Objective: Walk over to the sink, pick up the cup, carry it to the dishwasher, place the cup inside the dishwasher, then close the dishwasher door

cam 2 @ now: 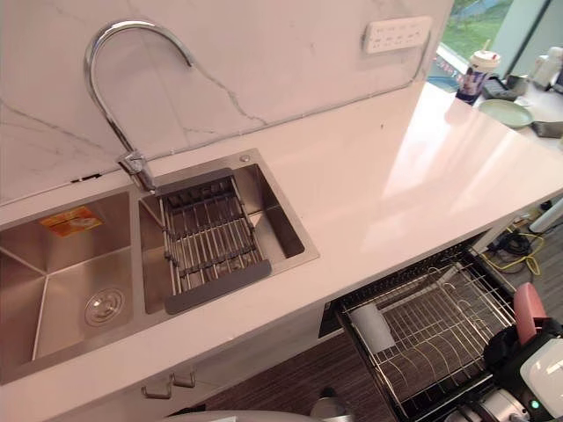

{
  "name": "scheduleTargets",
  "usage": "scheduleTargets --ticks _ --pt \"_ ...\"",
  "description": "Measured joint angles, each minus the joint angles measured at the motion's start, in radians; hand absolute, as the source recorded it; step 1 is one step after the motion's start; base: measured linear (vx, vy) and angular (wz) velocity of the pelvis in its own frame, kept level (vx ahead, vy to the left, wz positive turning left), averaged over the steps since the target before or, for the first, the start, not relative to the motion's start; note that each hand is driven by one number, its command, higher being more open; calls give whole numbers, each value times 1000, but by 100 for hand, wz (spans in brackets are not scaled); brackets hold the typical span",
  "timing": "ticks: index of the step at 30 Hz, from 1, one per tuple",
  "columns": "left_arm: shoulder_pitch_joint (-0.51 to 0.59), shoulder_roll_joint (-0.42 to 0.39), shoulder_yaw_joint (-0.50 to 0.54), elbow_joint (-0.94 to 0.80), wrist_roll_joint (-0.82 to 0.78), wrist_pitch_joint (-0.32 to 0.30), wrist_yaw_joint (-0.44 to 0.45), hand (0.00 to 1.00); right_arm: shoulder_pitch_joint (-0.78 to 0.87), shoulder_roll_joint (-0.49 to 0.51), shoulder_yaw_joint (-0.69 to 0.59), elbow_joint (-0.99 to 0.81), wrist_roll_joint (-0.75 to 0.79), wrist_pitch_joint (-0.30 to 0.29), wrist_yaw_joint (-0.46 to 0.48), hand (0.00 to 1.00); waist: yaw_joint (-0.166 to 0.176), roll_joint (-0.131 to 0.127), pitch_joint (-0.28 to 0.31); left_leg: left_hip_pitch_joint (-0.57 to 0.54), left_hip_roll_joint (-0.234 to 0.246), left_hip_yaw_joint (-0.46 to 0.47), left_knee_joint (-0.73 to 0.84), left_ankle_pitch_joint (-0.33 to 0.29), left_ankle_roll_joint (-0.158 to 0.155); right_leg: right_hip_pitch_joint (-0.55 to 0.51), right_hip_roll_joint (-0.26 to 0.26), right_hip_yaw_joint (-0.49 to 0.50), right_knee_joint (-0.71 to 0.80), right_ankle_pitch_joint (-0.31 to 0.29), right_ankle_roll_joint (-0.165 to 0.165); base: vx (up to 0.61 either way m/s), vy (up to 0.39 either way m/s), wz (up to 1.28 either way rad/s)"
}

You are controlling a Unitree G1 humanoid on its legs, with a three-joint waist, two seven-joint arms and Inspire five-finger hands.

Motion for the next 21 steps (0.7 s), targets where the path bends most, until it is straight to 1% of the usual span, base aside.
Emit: scheduleTargets --ticks 2,3,5,7,10,11,12,14,16,17,18,19,21 --pt "0 1 0 1 -9 -13 0 100 -10 1 29 31 107 -3 33 0 6 0 4 -2 -1 -10 0 0 0 0 -4 -10 9 -8 0 20 0 18" --pt "0 1 0 1 -13 -21 0 100 -20 7 40 52 186 -3 51 0 9 1 7 -4 -2 -16 0 0 0 0 -6 -15 12 -11 1 23 -8 14" --pt "0 0 -1 1 -13 -35 0 100 -27 23 50 73 229 10 66 0 15 3 16 -6 -2 -24 0 0 1 2 -6 -21 13 -14 1 20 -14 13" --pt "-2 0 -2 0 -14 -45 1 100 -33 31 77 74 230 34 77 0 16 5 31 -8 -3 -33 0 0 1 4 -6 -30 14 -18 1 14 -16 10" --pt "-3 1 -2 0 -14 -53 1 100 -49 29 97 74 229 70 90 0 16 5 37 -11 -3 -39 0 0 1 4 -5 -37 16 -20 2 15 -18 8" --pt "-5 1 -2 0 -14 -57 0 100 -66 21 109 74 228 103 125 0 17 5 42 -11 -3 -42 1 0 1 4 -5 -39 20 -22 2 12 -16 5" --pt "-6 2 -3 0 -14 -57 0 100 -69 19 110 74 228 107 133 0 17 5 44 -11 -3 -42 1 0 1 4 -5 -40 21 -22 2 6 -17 7" --pt "-12 4 -6 -1 -15 -57 0 100 -101 -11 128 93 227 149 194 0 21 4 52 -11 -3 -50 2 0 1 4 -7 -47 30 -27 2 -7 -13 9" --pt "-15 5 -7 -1 -15 -57 -1 100 -117 -36 141 119 211 172 227 0 24 4 56 -12 -4 -55 5 0 1 5 -8 -51 33 -31 2 -13 -10 9" --pt "-20 5 -7 0 -15 -56 -1 100 -138 -57 149 149 186 205 243 0 27 6 61 -15 -3 -59 8 0 1 6 -9 -55 36 -34 2 -17 -10 8" --pt "-21 5 -8 0 -15 -56 -1 100 -141 -59 149 152 183 213 244 0 28 6 63 -15 -3 -61 8 0 1 6 -9 -56 37 -35 2 -25 -12 9" --pt "-25 5 -8 0 -16 -56 -2 100 -154 -69 149 165 166 243 247 0 29 8 69 -17 -3 -64 12 0 1 4 -10 -59 44 -39 2 -26 -10 7" --pt "-27 5 -7 0 -27 -55 -2 100 -164 -89 152 181 110 282 280 0 29 10 71 -27 -3 -71 17 0 1 -2 -11 -64 48 -42 1 -28 -14 9"
